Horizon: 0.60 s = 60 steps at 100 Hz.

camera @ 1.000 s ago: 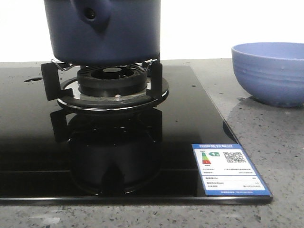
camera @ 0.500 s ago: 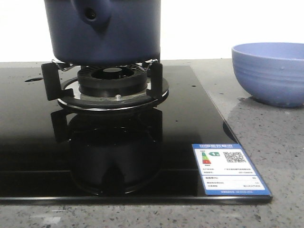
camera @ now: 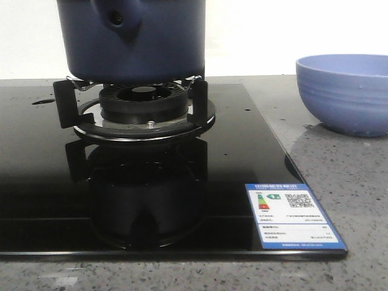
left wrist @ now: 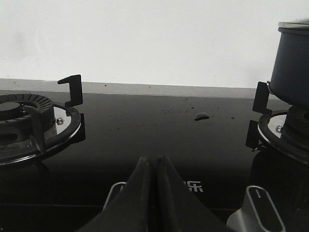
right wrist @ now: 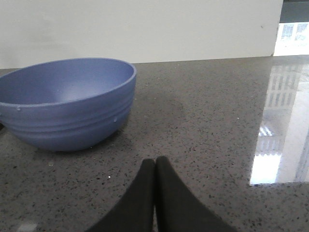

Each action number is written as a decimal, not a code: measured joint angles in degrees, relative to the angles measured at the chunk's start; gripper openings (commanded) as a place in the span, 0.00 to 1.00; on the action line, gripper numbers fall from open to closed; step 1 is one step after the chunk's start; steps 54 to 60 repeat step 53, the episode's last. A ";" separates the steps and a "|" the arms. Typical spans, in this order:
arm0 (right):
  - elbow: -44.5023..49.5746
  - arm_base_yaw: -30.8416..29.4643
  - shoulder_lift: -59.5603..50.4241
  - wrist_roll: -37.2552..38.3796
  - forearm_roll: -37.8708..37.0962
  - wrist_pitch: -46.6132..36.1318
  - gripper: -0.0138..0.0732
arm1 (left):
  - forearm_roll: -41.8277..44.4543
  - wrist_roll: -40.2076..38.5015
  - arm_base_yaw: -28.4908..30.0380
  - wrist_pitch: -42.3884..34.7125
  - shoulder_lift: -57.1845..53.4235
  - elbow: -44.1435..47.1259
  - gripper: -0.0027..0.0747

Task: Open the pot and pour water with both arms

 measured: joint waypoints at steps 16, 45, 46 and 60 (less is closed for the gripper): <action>0.00 0.00 0.00 0.00 -0.49 0.02 0.09 | 0.00 0.00 0.00 0.00 0.00 0.00 0.01; 0.00 0.00 -0.09 0.00 -0.72 0.02 0.09 | 0.00 0.00 0.00 0.00 0.00 0.00 0.01; 0.00 0.00 -0.09 0.00 -0.72 0.02 0.09 | 0.00 0.00 0.00 0.00 0.00 0.00 0.01; 0.00 0.00 -0.09 0.00 -0.72 0.02 0.09 | 0.00 0.00 0.00 0.00 0.00 0.00 0.01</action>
